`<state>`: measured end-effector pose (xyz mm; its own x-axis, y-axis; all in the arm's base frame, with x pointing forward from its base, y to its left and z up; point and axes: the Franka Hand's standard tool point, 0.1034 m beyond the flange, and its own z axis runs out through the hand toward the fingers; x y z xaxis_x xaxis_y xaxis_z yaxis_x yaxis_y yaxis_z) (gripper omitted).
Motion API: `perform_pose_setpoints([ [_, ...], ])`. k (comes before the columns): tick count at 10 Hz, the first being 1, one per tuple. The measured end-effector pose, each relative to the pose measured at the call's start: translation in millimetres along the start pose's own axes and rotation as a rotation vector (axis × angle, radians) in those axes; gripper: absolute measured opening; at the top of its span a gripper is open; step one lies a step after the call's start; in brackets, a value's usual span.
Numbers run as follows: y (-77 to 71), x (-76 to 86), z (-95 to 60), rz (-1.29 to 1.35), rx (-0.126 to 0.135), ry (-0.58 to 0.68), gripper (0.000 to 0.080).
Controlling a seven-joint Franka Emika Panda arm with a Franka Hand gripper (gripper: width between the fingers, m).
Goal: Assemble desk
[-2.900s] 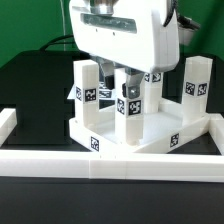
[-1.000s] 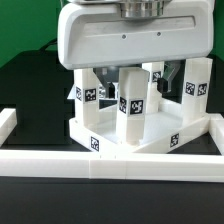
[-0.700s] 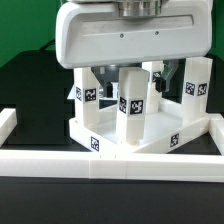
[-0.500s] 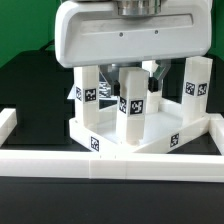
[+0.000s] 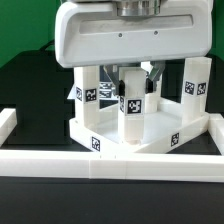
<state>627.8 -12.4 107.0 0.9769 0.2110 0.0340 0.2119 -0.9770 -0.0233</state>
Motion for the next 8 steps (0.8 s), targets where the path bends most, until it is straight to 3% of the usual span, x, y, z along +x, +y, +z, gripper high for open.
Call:
perform_pose_setpoints([
  [4,3.3,2.1,-2.1,0.299,0.009,0.002,0.0290],
  [8,5.5,2.0,-0.4,0.674,0.045,0.003,0.0290],
])
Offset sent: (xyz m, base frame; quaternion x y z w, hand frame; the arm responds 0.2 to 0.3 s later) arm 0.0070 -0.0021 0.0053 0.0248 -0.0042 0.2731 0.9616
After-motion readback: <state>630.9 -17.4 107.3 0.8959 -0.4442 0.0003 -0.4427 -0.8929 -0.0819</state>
